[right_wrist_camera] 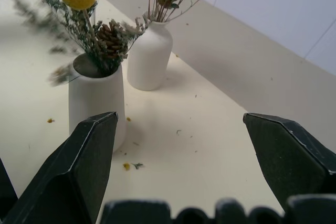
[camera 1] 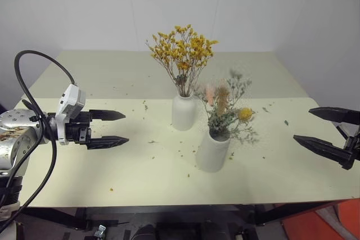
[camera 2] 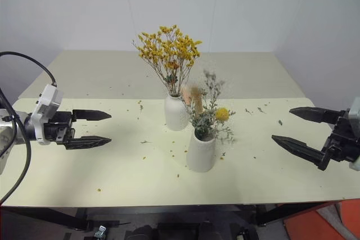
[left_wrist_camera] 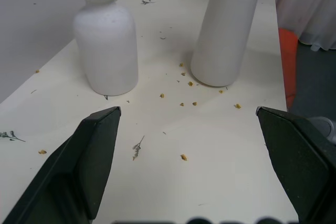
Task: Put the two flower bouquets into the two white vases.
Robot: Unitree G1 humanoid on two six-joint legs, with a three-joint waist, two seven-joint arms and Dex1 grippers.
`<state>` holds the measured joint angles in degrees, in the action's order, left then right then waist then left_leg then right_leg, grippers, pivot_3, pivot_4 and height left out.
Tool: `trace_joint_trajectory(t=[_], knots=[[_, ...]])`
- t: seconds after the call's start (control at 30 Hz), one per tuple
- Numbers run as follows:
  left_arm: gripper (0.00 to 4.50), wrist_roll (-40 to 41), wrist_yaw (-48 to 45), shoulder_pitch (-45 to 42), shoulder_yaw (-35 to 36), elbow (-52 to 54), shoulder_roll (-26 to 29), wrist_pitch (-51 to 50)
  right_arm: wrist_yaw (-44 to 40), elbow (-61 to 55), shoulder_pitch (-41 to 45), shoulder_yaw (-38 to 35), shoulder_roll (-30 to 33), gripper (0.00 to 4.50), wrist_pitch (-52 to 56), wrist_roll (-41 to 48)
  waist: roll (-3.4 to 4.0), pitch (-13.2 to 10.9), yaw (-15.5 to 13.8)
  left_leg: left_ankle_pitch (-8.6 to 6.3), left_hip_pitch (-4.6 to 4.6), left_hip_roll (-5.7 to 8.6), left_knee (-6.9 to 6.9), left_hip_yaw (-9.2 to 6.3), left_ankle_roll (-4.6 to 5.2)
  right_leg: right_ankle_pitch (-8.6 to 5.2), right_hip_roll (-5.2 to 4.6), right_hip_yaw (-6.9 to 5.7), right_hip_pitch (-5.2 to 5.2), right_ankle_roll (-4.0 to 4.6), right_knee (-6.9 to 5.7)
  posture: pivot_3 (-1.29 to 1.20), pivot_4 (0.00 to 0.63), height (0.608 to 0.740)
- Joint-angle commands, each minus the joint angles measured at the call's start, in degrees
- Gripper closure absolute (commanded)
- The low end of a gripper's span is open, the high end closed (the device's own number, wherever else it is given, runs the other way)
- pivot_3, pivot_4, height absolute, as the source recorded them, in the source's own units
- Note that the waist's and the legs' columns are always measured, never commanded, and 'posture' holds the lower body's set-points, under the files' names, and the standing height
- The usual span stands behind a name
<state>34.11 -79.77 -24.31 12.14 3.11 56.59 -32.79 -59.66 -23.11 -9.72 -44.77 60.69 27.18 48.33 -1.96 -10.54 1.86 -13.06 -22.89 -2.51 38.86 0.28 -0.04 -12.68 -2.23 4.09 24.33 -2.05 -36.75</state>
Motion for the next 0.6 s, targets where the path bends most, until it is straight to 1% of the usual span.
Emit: trace_joint_trajectory(t=[0.03,0.37,0.47,0.6], knots=[[0.0,1.29,0.15,-1.34,0.56,1.03,0.6,-0.21,0.16,-1.36,0.49,-2.52,-0.5,0.03,0.65,-0.56,0.0,0.0,-0.01,0.0,0.0,0.0,0.0,0.0,0.0,0.01,0.0,-0.01,0.0,-0.03,0.0,0.0,0.15,0.74],[0.0,1.25,0.2,-2.09,0.15,0.56,0.38,0.05,0.19,-2.68,0.71,-3.31,-1.63,0.03,1.46,-1.39,0.0,0.0,-0.1,0.0,0.0,0.0,0.0,0.02,0.0,0.02,0.0,0.01,0.01,-0.04,0.01,0.0,0.15,0.74],[0.0,0.37,0.12,-3.15,-0.74,-0.19,0.41,0.86,-1.14,-2.81,0.16,-4.74,-1.83,0.03,1.64,-0.85,0.0,0.0,-0.24,0.0,0.0,0.0,0.0,0.02,0.0,0.02,0.0,0.0,0.01,-0.04,0.0,0.0,0.15,0.74],[0.0,0.88,0.03,-2.89,-0.23,0.14,0.57,0.5,-2.1,-2.38,-0.08,-5.21,-1.74,0.03,1.77,-1.48,0.0,0.0,-0.38,0.0,0.0,0.0,0.0,0.02,0.0,0.03,0.0,0.0,0.01,-0.04,0.01,0.0,0.15,0.74]])
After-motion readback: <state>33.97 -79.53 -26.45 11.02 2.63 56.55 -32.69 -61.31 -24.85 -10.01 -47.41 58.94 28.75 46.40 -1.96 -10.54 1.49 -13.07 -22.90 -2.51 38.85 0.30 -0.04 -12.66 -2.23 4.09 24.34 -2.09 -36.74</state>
